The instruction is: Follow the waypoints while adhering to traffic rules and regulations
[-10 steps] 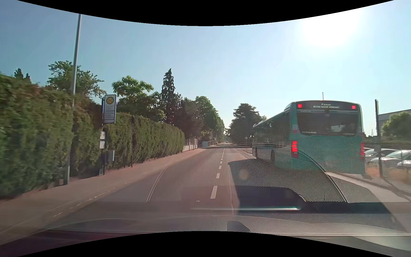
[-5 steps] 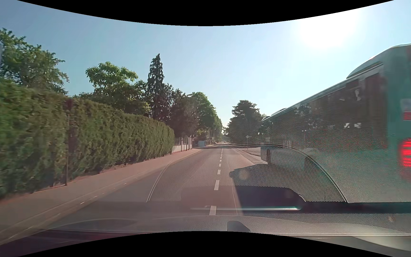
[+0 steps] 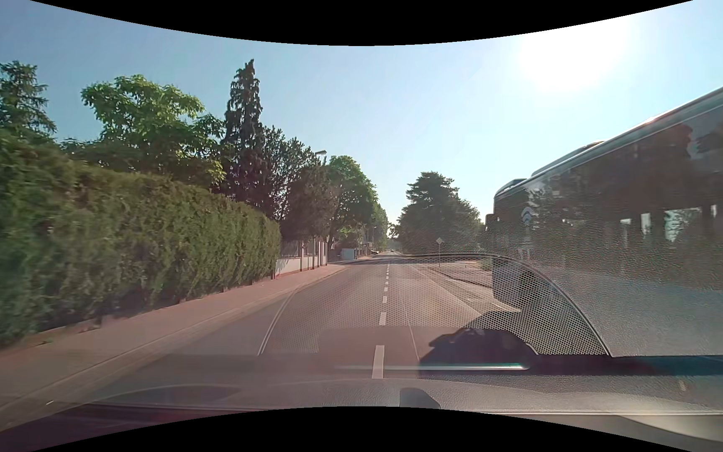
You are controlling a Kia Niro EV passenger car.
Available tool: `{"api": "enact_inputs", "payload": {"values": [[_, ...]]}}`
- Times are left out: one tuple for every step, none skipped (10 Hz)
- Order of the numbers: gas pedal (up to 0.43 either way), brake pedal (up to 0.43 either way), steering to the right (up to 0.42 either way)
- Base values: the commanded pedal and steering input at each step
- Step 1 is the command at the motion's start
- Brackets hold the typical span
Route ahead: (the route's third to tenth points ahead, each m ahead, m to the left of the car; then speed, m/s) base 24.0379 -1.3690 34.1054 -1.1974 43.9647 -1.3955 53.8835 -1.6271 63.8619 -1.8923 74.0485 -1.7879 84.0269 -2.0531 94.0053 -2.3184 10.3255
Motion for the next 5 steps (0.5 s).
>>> {"api": "enact_inputs", "payload": {"values": [[0.098, 0.0, 0.007], [0.098, 0.0, 0.008], [0.11, 0.0, 0.009], [0.11, 0.0, 0.009], [0.138, 0.0, 0.011]]}}
